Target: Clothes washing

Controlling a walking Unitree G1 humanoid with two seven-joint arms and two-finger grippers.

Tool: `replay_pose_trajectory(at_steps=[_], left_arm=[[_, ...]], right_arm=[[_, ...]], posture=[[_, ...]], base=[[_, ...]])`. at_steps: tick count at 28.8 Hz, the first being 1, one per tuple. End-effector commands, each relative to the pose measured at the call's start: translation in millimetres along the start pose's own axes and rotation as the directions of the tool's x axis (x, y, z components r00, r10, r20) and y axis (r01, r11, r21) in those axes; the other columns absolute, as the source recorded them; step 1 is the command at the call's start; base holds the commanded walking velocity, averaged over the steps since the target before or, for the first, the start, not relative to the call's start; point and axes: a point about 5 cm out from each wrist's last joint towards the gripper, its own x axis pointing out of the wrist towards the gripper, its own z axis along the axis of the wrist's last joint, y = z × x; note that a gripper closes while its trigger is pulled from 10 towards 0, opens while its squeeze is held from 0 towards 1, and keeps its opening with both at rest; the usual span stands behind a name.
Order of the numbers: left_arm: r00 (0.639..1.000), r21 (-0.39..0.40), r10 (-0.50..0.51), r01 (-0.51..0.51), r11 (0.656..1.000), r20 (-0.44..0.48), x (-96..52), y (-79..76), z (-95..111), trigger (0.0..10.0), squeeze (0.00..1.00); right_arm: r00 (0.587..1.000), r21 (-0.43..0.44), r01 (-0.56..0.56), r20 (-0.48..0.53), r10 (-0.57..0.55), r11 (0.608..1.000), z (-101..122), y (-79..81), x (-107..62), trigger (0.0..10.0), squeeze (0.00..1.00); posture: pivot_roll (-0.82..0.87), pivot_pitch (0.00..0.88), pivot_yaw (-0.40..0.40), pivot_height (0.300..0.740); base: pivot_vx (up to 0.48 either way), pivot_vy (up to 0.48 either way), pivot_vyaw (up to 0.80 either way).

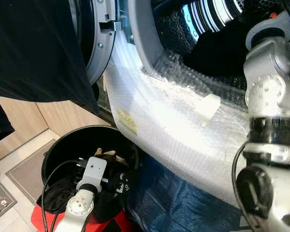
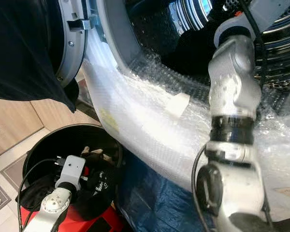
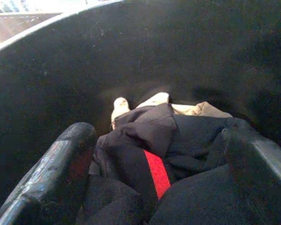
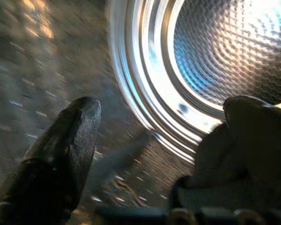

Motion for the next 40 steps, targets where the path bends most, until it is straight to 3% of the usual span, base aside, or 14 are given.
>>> replay_pose_trajectory(at_steps=[1,7,10,13,18,19,24,30,32,34,36,37,38,40], left_arm=[[1.000,0.012,-0.007,0.007,1.000,-0.024,-1.5,-1.7,-6,10.0,0.00],[1.000,0.012,-0.002,0.002,1.000,-0.028,-2.5,-0.9,-8,10.0,0.00],[1.000,0.013,-0.002,0.002,1.000,-0.029,-2.6,-1.5,-9,10.0,0.00],[1.000,0.005,0.003,-0.003,1.000,-0.027,-2.1,-2.7,-8,10.0,0.00],[1.000,0.004,0.004,-0.004,1.000,-0.022,-1.1,-5.6,-7,10.0,0.00],[1.000,0.004,0.004,-0.004,1.000,-0.022,-1.1,-5.6,-7,10.0,0.00],[1.000,-0.001,0.020,-0.020,1.000,-0.025,-1.3,-3.6,-8,10.0,0.00],[0.999,-0.012,0.042,-0.042,0.999,-0.009,-1.5,-1.5,-6,10.0,0.00],[0.998,-0.016,0.061,-0.061,0.998,0.000,-1.8,1.2,-5,10.0,0.00],[0.998,-0.015,0.067,-0.067,0.998,0.001,-2.1,2.6,-5,10.0,0.00],[0.997,-0.024,0.082,-0.081,0.996,0.005,-3.0,5.9,-5,10.0,0.00],[0.997,-0.024,0.082,-0.081,0.996,0.005,-3.0,5.9,-5,10.0,0.00],[0.996,-0.025,0.087,-0.087,0.996,0.012,-3.3,7.7,-4,10.0,0.00],[0.996,-0.026,0.088,-0.087,0.996,0.022,-3.4,8.3,-3,10.0,0.00]], right_arm=[[0.997,0.089,-0.043,0.062,0.038,0.995,12,1.5,-11.3,10.0,0.00],[0.980,0.170,-0.169,0.136,0.147,0.971,33,17.2,-22.9,10.0,0.00],[0.943,0.176,-0.294,0.213,0.255,0.940,44,31.0,-32.2,10.0,0.00],[0.886,0.247,-0.445,0.263,0.383,0.860,49,45.8,-45.7,10.0,0.00],[0.768,0.385,-0.640,0.306,0.562,0.665,47,63.3,-71.9,10.0,0.00],[0.768,0.385,-0.640,0.306,0.562,0.665,47,63.3,-71.9,10.0,0.00],[0.639,0.513,-0.742,0.348,0.686,0.431,44,70.0,-96.4,10.0,0.00],[0.507,0.522,-0.793,0.279,0.815,0.315,29,68.2,-126.2,10.0,0.00],[0.428,0.572,-0.793,0.278,0.860,0.209,21,63.9,-144.7,10.0,0.00],[0.412,0.589,-0.783,0.250,0.876,0.200,17,60.8,-150.7,10.0,0.00],[0.342,0.590,-0.787,0.173,0.924,0.181,6,58.2,-165.1,10.0,0.00],[0.342,0.590,-0.787,0.173,0.924,0.181,6,58.2,-165.1,10.0,0.00],[0.280,0.618,-0.765,0.065,0.958,0.181,-10,54.0,-181.0,10.0,0.00],[0.250,0.636,-0.743,-0.025,0.968,0.208,-24,49.1,-191.3,10.0,0.00]], posture=[[0.06,0.055,-0.022,0.740],[0.06,0.056,-0.025,0.740],[0.06,0.058,-0.031,0.740],[0.06,0.057,-0.038,0.740],[0.06,0.059,-0.055,0.740],[0.06,0.059,-0.055,0.740],[0.06,0.065,-0.065,0.740],[0.07,0.062,-0.074,0.740],[0.07,0.060,-0.075,0.740],[0.08,0.062,-0.075,0.740],[0.08,0.062,-0.075,0.740],[0.08,0.062,-0.075,0.740],[0.08,0.061,-0.074,0.740],[0.08,0.060,-0.073,0.740]], base=[[0.000,0.000,0.00],[0.000,0.000,0.00],[0.000,0.000,0.00],[0.000,0.000,0.00],[0.000,0.000,0.00],[0.000,0.000,0.00],[0.000,0.000,0.00],[0.000,0.000,0.00],[0.000,0.000,0.00],[0.000,0.000,0.00],[0.000,0.000,0.00],[0.000,0.000,0.00],[0.000,0.000,0.00],[0.000,0.000,0.00]])
